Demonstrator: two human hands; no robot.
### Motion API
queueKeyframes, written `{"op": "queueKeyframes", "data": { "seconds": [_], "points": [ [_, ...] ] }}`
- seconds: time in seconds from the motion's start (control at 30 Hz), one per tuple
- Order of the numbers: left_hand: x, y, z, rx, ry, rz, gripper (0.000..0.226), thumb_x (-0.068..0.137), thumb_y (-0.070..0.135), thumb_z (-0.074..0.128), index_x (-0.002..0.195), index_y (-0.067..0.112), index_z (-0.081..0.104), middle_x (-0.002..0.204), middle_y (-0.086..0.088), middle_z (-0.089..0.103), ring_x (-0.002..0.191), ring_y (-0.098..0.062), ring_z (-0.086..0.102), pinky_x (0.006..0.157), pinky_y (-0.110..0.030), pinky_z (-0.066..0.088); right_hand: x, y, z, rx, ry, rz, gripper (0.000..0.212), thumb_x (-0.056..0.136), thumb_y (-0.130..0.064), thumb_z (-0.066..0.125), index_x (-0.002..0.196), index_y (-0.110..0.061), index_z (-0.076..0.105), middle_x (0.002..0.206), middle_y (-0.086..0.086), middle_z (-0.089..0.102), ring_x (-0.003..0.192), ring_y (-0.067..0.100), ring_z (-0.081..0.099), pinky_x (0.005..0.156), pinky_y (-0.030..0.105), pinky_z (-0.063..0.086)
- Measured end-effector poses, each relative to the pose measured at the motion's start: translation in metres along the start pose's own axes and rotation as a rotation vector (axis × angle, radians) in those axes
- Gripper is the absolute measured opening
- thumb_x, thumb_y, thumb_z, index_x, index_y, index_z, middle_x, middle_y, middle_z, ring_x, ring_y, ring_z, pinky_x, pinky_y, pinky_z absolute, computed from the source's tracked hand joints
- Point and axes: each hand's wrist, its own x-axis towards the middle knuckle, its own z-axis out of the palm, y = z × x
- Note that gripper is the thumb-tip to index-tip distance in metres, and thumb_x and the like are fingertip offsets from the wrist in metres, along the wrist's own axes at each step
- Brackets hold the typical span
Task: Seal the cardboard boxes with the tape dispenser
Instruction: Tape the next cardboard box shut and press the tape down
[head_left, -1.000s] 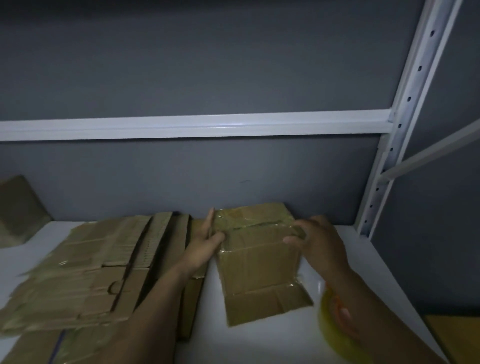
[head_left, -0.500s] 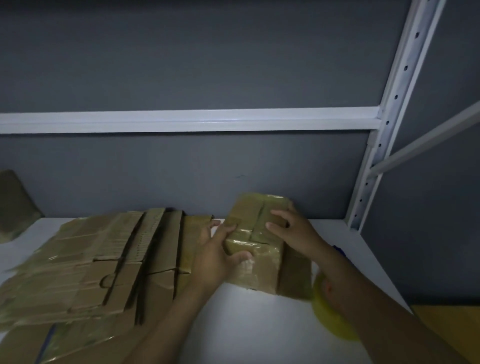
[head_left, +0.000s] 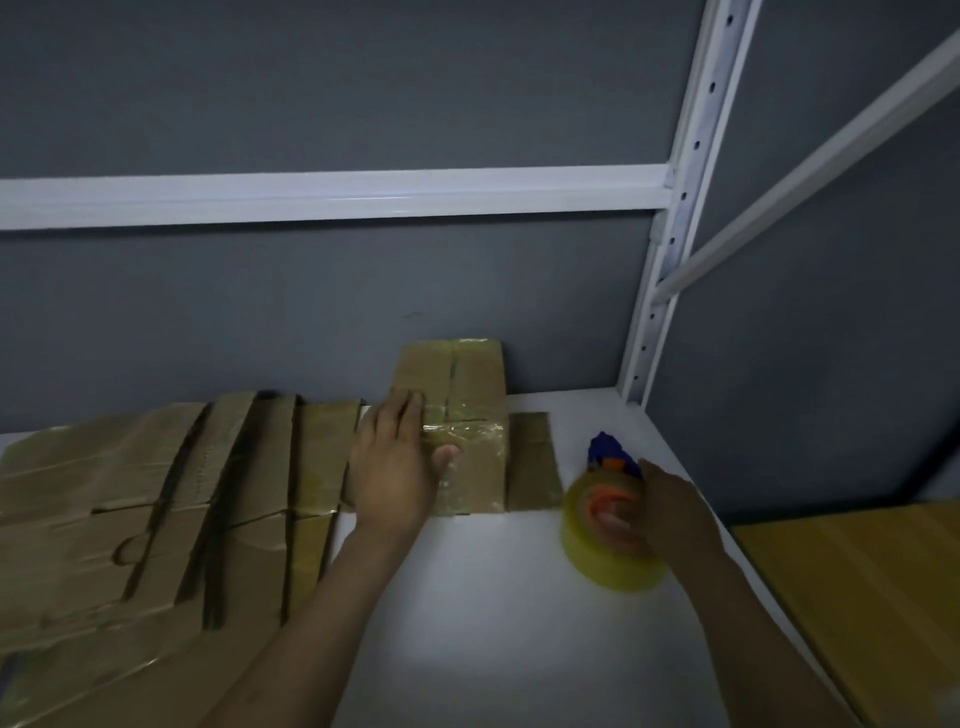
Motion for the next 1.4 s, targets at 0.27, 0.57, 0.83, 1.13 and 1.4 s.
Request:
{"op": "queueKeyframes", "data": {
  "seconds": [0.27,0.57,0.83,1.13,1.4],
  "points": [
    [-0.015,0.056,-0.022,-0.351,0.080,0.177,0.054,0.092,0.056,0.049,0.122,0.013,0.063,0.118,-0.005,0.064,0.111,-0.020,0.057,0.091,-0.029,0.048,-0.028,-0.013,-0.029,0.376,0.337,-0.064,0.009,0.087,-0.015,0.067,0.083,-0.011,0.060,0.066,-0.007,0.055,0.057,0.001,0.048,0.045,0.010,0.036],
    [-0.007,0.089,-0.056,-1.179,-0.327,-0.034,0.062,0.082,0.003,0.072,0.136,0.021,0.048,0.109,0.010,0.071,0.101,-0.003,0.066,0.077,-0.014,0.052,-0.025,-0.078,-0.098,0.895,0.164,-0.494,0.046,0.071,-0.037,0.076,0.108,-0.040,0.049,0.106,-0.018,0.058,0.091,-0.009,0.058,0.070,0.010,0.048],
    [0.025,0.075,-0.099,-1.357,-0.273,-0.362,0.069,0.076,0.071,0.040,0.104,0.016,0.071,0.091,0.002,0.074,0.084,-0.013,0.068,0.075,-0.029,0.052,-0.020,-0.097,-0.103,0.854,-0.019,-0.779,0.062,0.085,-0.013,0.070,0.133,-0.042,0.042,0.127,-0.022,0.055,0.111,-0.007,0.056,0.080,0.008,0.045],
    [0.048,0.049,-0.101,-1.268,-0.269,-0.520,0.028,0.093,0.009,0.058,0.065,0.009,0.059,0.050,0.001,0.058,0.042,-0.006,0.045,0.040,-0.017,0.034,-0.006,-0.101,-0.099,0.402,0.120,-0.884,0.066,0.074,-0.035,0.078,0.127,-0.052,0.041,0.110,-0.010,0.055,0.099,-0.003,0.049,0.079,0.005,0.036],
    [0.036,-0.020,-0.101,-1.073,-0.077,-0.658,0.019,0.088,0.004,0.059,0.070,0.011,0.060,0.053,0.000,0.056,0.044,-0.011,0.041,0.041,-0.016,0.033,0.019,-0.082,-0.110,0.018,0.064,-0.813,0.062,0.074,-0.053,0.073,0.119,-0.061,0.032,0.109,-0.011,0.047,0.097,0.008,0.050,0.076,0.012,0.038]
  ]
}}
